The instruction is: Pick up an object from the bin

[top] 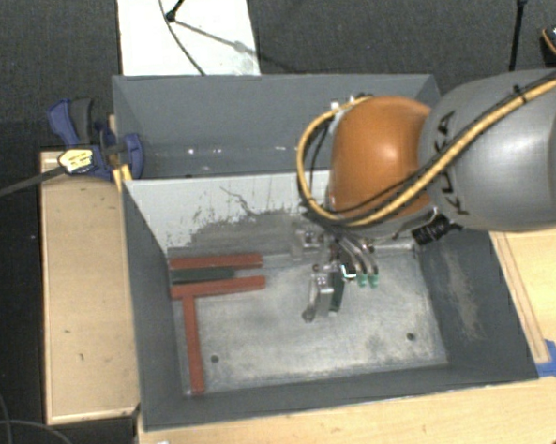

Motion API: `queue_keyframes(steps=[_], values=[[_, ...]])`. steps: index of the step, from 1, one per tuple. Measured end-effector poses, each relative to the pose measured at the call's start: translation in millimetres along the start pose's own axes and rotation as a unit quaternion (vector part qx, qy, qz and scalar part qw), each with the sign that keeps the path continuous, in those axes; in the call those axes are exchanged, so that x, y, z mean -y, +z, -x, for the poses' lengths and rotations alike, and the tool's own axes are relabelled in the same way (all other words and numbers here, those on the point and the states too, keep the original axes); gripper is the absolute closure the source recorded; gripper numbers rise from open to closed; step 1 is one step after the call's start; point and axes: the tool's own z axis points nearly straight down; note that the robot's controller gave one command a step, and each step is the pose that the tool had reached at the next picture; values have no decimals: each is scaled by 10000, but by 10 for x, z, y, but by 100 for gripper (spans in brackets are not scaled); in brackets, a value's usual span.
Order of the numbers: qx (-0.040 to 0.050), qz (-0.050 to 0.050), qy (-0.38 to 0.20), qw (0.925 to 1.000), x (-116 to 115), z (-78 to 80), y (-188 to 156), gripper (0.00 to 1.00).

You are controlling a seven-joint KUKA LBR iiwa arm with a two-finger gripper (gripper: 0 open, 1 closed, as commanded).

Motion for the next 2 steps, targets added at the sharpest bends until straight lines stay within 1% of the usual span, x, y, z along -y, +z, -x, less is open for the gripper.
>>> queue_keyframes(steps=[1, 2], values=[[14, -15, -58, 10000, 575, 362, 750, 0], [13, -5, 155, 9999, 811, -276, 657, 0]])
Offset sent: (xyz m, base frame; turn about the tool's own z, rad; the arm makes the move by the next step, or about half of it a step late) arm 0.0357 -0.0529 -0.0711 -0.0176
